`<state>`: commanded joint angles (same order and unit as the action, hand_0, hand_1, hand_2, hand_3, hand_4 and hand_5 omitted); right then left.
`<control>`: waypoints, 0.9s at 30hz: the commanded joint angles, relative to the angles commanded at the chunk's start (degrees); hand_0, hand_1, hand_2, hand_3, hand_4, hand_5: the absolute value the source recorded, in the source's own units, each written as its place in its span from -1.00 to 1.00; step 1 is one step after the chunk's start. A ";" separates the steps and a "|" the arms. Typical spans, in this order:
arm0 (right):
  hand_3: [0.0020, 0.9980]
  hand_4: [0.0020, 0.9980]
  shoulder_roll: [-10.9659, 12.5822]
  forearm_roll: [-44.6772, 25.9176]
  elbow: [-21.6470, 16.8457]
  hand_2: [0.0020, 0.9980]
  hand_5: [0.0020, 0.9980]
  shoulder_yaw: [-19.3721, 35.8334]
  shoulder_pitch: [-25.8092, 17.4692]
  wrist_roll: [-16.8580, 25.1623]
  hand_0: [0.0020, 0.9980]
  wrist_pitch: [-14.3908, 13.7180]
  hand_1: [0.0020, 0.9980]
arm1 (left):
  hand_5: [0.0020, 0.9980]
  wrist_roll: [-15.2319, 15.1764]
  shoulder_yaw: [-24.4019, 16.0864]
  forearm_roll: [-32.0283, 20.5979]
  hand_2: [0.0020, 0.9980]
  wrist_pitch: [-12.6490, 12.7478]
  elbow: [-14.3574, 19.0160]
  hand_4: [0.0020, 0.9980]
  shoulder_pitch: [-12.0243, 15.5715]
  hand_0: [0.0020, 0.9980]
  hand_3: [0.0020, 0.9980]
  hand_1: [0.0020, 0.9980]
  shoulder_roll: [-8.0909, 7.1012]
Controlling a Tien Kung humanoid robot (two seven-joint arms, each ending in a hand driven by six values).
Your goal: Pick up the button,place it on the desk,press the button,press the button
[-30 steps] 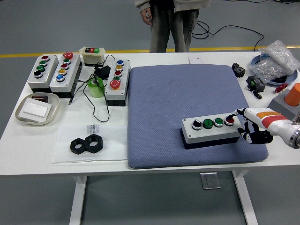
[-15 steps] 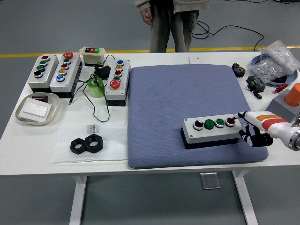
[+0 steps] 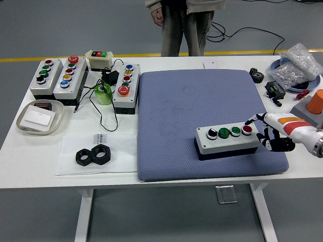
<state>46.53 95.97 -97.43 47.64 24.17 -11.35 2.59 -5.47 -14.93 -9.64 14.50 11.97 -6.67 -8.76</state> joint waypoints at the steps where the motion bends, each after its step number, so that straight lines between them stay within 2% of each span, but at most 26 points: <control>1: 0.54 -0.18 0.02 0.01 -0.33 -0.46 -1.00 -0.06 0.09 0.00 -0.43 -0.01 -0.72 | 1.00 0.01 -0.03 0.05 0.76 0.01 0.00 0.27 0.03 0.49 0.67 0.66 0.01; 11: 0.55 -0.18 -1.23 -0.16 -0.65 -0.46 -1.00 -2.60 1.25 -0.34 -0.44 0.78 -0.73 | 1.00 0.18 -0.41 0.70 0.76 0.09 0.01 0.28 0.32 0.49 0.67 0.66 0.03; 17: 0.55 -0.18 -2.61 0.05 0.52 -0.47 -1.00 -3.74 2.07 -0.62 -0.44 1.23 -0.73 | 1.00 0.24 -0.53 0.92 0.76 0.11 0.05 0.27 0.42 0.49 0.67 0.66 0.03; 27: 0.55 -0.17 -3.24 0.08 2.50 -0.47 -1.00 -4.64 2.12 -0.88 -0.45 2.02 -0.73 | 1.00 0.24 -0.35 0.76 0.76 0.08 0.13 0.28 0.40 0.49 0.66 0.66 -0.04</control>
<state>43.29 96.05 -94.93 43.00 26.29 -12.23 4.61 -5.23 -15.27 -8.88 14.58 12.10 -6.27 -8.80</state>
